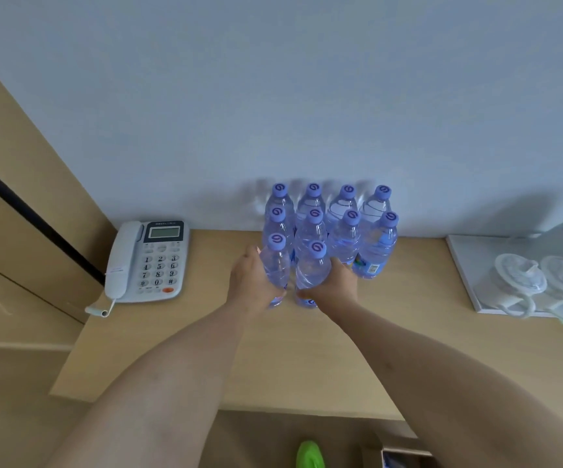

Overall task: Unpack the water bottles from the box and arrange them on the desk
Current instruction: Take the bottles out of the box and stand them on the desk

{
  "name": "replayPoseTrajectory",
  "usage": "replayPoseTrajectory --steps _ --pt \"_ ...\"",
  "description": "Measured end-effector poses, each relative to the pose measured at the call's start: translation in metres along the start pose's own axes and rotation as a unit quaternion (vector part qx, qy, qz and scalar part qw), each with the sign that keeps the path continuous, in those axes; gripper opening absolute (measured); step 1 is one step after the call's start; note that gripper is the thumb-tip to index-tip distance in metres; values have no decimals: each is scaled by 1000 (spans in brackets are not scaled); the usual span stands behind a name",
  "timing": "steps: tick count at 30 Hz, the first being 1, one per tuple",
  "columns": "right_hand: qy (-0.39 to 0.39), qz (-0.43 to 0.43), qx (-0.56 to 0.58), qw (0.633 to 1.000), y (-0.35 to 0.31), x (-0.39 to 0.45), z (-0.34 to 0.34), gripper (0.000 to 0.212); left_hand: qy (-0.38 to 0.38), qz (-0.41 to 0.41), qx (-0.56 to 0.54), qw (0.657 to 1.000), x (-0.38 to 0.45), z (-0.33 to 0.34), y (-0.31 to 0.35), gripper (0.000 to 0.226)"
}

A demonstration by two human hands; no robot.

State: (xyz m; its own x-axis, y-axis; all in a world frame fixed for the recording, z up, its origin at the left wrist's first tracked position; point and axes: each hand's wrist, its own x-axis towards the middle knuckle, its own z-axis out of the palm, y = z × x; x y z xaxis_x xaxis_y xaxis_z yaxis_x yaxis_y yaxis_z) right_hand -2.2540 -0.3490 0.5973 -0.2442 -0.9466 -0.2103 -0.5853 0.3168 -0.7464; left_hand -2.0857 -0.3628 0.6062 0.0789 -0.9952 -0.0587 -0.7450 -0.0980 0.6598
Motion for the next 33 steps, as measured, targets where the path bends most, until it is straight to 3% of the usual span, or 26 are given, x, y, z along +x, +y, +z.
replayPoseTrajectory --steps 13,21,28,33 --pt "-25 8 -31 999 -2 14 6 85 9 10 -44 999 4 11 -8 95" --pt "-21 21 -71 997 -12 -9 -10 70 -24 27 -14 999 -2 -3 6 86" --pt "20 11 -88 996 -16 -47 -42 90 18 108 72 991 -21 -43 28 80" --pt "70 3 -114 991 -15 -87 -75 88 23 196 128 972 -44 -61 58 83"
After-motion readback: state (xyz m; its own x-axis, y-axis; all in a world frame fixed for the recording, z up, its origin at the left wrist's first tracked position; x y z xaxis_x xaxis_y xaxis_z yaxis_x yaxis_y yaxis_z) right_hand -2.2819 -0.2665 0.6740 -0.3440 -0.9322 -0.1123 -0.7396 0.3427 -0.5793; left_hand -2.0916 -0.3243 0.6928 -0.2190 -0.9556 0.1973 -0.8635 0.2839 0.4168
